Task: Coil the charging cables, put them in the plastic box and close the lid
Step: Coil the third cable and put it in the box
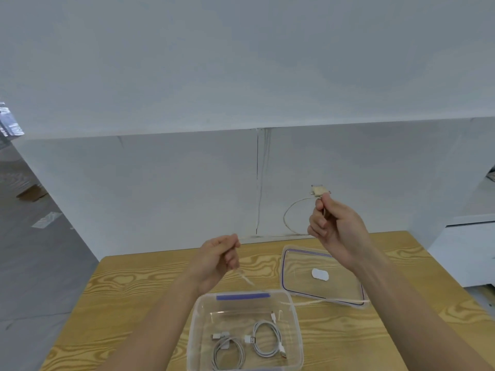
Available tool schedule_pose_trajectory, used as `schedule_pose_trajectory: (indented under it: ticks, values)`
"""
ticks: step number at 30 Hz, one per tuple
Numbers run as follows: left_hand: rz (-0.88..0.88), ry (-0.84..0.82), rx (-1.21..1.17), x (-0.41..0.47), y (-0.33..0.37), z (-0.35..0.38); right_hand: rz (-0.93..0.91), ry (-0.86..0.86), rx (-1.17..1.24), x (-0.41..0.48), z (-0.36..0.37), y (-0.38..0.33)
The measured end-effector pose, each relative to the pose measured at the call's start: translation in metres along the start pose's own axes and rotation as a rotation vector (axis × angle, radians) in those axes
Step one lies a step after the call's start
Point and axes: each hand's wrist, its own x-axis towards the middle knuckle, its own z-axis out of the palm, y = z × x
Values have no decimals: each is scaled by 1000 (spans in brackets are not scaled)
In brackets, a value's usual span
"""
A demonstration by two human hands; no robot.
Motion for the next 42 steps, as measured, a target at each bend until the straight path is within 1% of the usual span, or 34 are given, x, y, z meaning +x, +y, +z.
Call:
schedule_pose_trajectory:
  ticks: [3, 5, 8, 11, 15, 18, 21, 25, 27, 29, 31, 33, 35, 37, 39, 40, 42]
  values:
    - [-37, 60, -214, 0, 15, 24, -20, 28, -36, 0, 0, 12]
    - [7, 51, -249, -4, 22, 43, -27, 44, -37, 1, 2, 17]
    - [144, 39, -116, -10, 26, 69, -37, 53, -54, 3, 4, 23]
    - [282, 99, 104, -13, 23, 87, -51, 52, -85, 3, 7, 27]
    - [392, 162, 279, -16, 14, 105, -66, 76, -125, 4, 13, 35]
    - [485, 286, 429, -14, 3, 113, -77, 109, -137, 4, 19, 42]
    - [566, 382, 452, -14, 1, 119, -93, 109, -181, 2, 24, 47]
    - [644, 486, 505, -12, 0, 123, -81, 91, -156, 0, 30, 53]
    - [655, 476, 526, -10, -3, 122, -52, 62, -137, -1, 33, 53]
    - [657, 445, 582, -9, -8, 121, -18, 26, -58, -4, 36, 50]
    - [689, 403, 712, -9, -13, 118, 37, -8, 88, -5, 37, 46]
    - [747, 350, 816, -12, -18, 116, 74, 7, 166, -5, 38, 40]
    - [750, 336, 773, -17, -21, 114, 72, 79, 183, -1, 37, 37]
    - [680, 364, 653, -21, -22, 108, 55, 152, 217, 5, 34, 34]
    - [631, 388, 642, -22, -23, 98, 44, 174, 238, 9, 29, 29]
    - [602, 362, 632, -21, -24, 92, 41, 175, 248, 9, 26, 26]
    - [481, 233, 573, -22, -21, 81, 39, 153, 290, 10, 22, 17]
